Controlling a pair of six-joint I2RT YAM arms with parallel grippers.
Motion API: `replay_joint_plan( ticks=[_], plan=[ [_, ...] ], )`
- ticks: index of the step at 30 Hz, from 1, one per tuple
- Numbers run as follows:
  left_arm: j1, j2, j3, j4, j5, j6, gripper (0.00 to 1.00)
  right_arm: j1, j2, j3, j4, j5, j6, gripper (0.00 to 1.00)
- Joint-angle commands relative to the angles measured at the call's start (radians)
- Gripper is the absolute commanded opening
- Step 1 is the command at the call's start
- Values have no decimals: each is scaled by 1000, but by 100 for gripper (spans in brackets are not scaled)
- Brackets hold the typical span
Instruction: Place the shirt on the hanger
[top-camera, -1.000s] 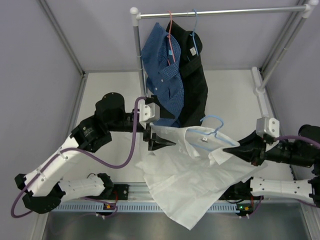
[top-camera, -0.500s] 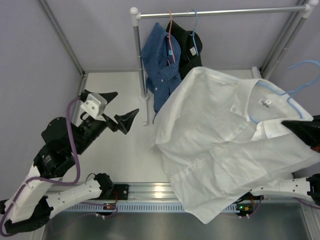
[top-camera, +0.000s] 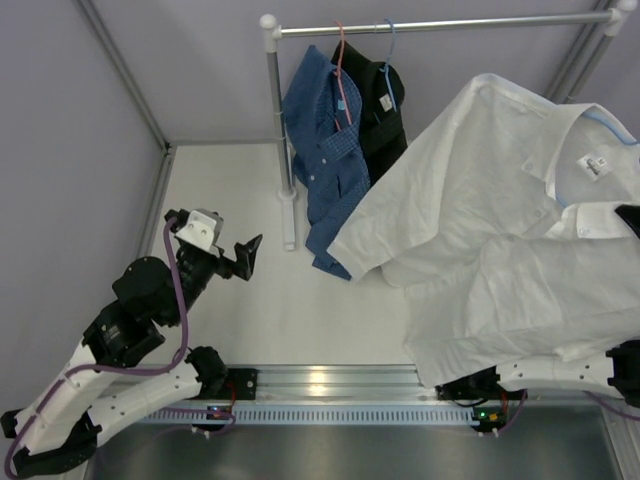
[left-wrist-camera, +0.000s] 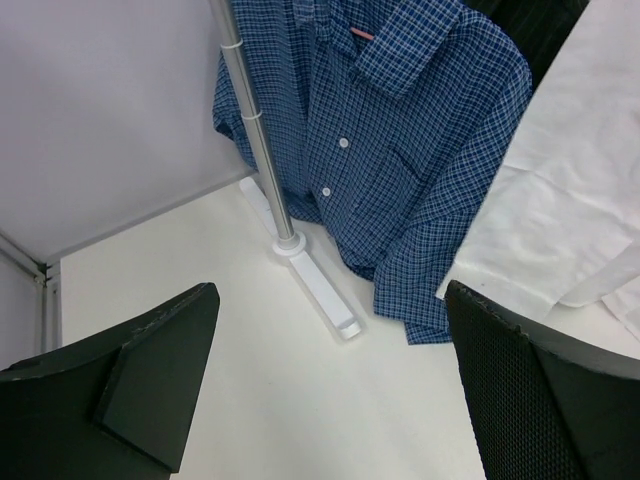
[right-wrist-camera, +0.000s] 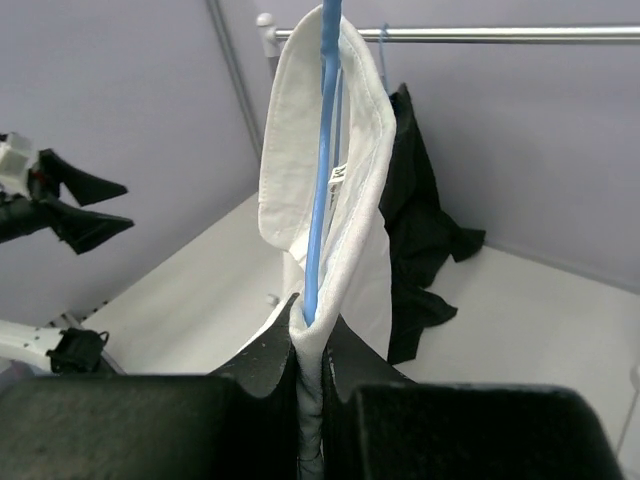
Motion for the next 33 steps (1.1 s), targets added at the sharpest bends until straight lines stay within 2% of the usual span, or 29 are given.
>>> replay_joint_plan(
  ticks=[1,4,10,18,23,25,28,29,30,31,32,33],
  plan=[
    [2,-17,-21,40,-37,-2,98,-4,19,-8,-69,174,28,0],
    [2,-19,-38,49,-37,-8,98,-4,41,-57,-115,359,92,0],
    [2,-6,-52,52,-29,-19,98,-4,44,-279,-142,545,230,0],
    [2,-6,-69,56,-25,-25,98,17,58,-529,-131,579,400,0],
    [2,9,-77,62,-5,-37,98,19,45,-811,83,553,405,0],
    [2,17,-77,60,1,-46,98,14,52,-864,96,627,451,0],
    [4,18,-84,62,12,-55,98,0,-5,-917,287,659,360,0],
    [4,20,-87,62,20,-60,98,-10,-14,-922,355,639,245,0],
    [5,23,-91,62,26,-62,98,-45,-13,-921,445,624,192,0],
    [8,27,-91,62,35,-63,98,-79,30,-890,460,547,158,0],
    [22,30,-88,62,53,-66,98,-131,64,-872,472,494,100,0],
    [33,43,-83,62,66,-69,98,-306,102,-852,475,402,78,0]
  ],
)
